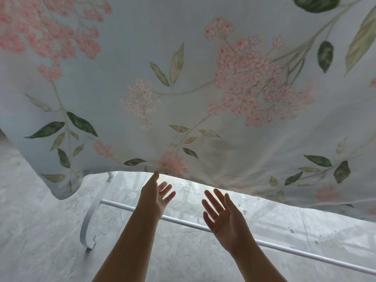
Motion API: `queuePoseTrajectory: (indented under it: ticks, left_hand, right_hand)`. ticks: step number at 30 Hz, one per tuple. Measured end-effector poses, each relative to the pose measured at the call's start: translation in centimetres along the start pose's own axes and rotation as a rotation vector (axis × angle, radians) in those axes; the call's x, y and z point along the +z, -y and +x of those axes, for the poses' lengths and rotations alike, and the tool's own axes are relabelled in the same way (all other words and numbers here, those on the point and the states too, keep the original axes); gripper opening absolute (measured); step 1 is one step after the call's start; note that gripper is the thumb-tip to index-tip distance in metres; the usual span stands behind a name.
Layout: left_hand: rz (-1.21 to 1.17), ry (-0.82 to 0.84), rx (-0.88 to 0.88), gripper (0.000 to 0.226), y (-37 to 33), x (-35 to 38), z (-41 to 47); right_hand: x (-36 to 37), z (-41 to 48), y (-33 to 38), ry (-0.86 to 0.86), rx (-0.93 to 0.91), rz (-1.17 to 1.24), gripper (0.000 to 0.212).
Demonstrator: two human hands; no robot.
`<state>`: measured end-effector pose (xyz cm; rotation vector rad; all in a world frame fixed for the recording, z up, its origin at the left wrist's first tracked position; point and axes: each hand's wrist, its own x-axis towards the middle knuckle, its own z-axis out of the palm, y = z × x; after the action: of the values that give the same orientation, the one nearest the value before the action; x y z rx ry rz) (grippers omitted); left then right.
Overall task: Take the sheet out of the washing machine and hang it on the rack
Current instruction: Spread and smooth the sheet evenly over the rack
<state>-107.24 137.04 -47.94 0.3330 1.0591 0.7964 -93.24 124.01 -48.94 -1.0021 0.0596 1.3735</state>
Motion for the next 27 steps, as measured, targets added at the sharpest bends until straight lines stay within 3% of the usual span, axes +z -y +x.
queuePoseTrajectory:
  ticks: [5, 10, 17, 21, 27]
  left_hand:
    - [-0.09, 0.139, 0.082, 0.036, 0.1, 2.1, -7.1]
    - [-0.083, 0.216, 0.123, 0.036, -3.3, 6.6, -14.7]
    - [0.036, 0.352, 0.251, 0.033, -17.3, 16.7, -27.4]
    - [0.053, 0.431, 0.32, 0.04, -28.0, 22.2, -35.8]
    - [0.083, 0.531, 0.412, 0.03, -42.1, 27.8, -46.6]
  right_hand:
    - [2.6, -4.4, 4.3, 0.055, 0.019, 0.014, 0.05]
    - [7.9, -10.0, 10.0, 0.097, -0.01, -0.004, 0.046]
    - [21.9, -20.8, 22.4, 0.203, -0.117, -0.038, 0.051]
    - [33.3, -28.3, 30.7, 0.346, -0.234, -0.074, 0.078]
    - [47.6, -38.7, 38.3, 0.453, -0.403, -0.148, 0.038]
